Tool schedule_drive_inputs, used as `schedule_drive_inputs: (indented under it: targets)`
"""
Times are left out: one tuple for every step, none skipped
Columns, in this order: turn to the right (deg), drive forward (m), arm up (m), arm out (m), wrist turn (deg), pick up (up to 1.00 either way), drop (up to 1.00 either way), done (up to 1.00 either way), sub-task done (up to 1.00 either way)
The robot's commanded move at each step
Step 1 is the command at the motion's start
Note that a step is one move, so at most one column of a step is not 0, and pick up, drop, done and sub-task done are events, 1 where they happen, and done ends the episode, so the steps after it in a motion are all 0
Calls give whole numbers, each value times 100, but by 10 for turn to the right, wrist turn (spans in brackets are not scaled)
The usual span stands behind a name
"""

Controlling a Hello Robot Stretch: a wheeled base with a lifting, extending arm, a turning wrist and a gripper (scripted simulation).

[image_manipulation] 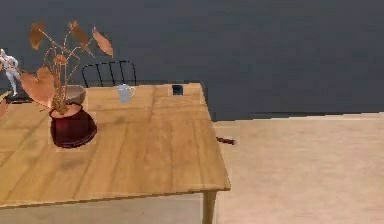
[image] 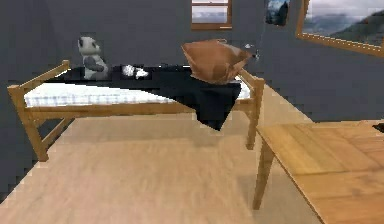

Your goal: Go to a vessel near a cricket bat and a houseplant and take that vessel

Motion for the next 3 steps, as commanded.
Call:
schedule_drive_inputs:
  targets:
    - [-150,0,0,0,0,0,0,0,0]
    - [450,0,0,0,0,0,0,0,0]
    - [450,0,0,0,0,0,0,0,0]
